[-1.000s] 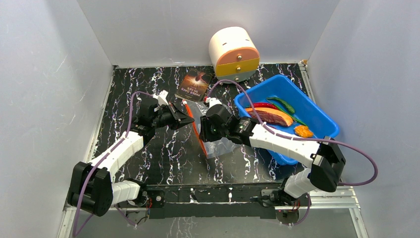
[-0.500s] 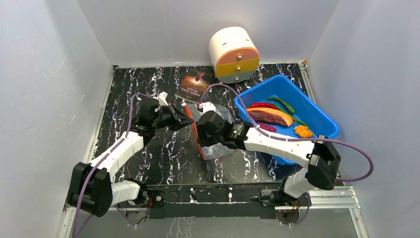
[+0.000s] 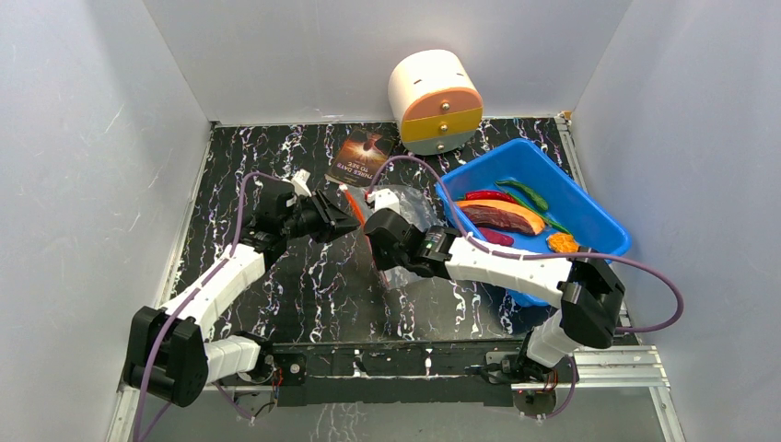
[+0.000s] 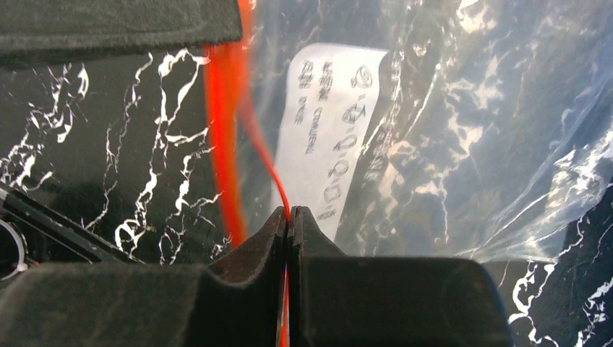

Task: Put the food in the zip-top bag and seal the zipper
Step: Open the zipper of the food storage bag.

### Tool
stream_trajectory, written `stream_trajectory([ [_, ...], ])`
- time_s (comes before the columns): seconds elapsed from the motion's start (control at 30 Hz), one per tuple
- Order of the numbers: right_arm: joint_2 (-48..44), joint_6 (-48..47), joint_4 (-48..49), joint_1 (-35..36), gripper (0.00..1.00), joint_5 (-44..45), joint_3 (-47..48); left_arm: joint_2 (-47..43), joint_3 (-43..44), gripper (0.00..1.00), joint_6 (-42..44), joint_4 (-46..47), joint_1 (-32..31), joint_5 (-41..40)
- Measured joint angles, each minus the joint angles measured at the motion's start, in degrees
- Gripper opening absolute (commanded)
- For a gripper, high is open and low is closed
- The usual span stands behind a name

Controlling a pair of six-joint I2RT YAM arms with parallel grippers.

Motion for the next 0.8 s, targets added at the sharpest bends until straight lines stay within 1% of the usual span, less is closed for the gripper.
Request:
stream_trajectory([
  [0.07,-0.3,-0.2,1.4,0.0,0.0,0.7,0.0,-0.1,1.3,0.44,1.7,-2.4,0.0,-0.5],
  [0.1,-0.7,-0.2,2.3,0.0,0.0,1.2,-0.2,-0.3,1.8,0.47,2.5,-3.4,0.0,-0.7],
  [0.17,-1.6,-0.2,3.5,0.0,0.0,2.0,-0.2,-1.4,2.3,0.51,3.8,-4.7,0.0,-0.9],
  [0.23,-2.5,-0.2,5.0,0.0,0.0,2.6,-0.2,-3.0,2.3,0.53,4.8,-5.4,0.0,-0.7],
  [0.37,-3.3,-0.2,7.4,0.0,0.0,3.1,-0.2,-4.7,2.3,0.53,5.9,-4.8,0.0,0.7],
  [0.53,-3.3,-0.2,8.2,0.0,0.0,2.8,-0.2,-3.8,2.2,0.52,6.6,-3.1,0.0,3.1],
  [0.67,-3.3,-0.2,8.3,0.0,0.0,2.6,-0.2,-2.3,2.2,0.47,7.4,-2.2,0.0,4.1],
  [0.8,-3.3,-0.2,8.3,0.0,0.0,2.2,-0.2,-1.4,2.2,0.39,8.2,-2.2,0.0,4.1],
])
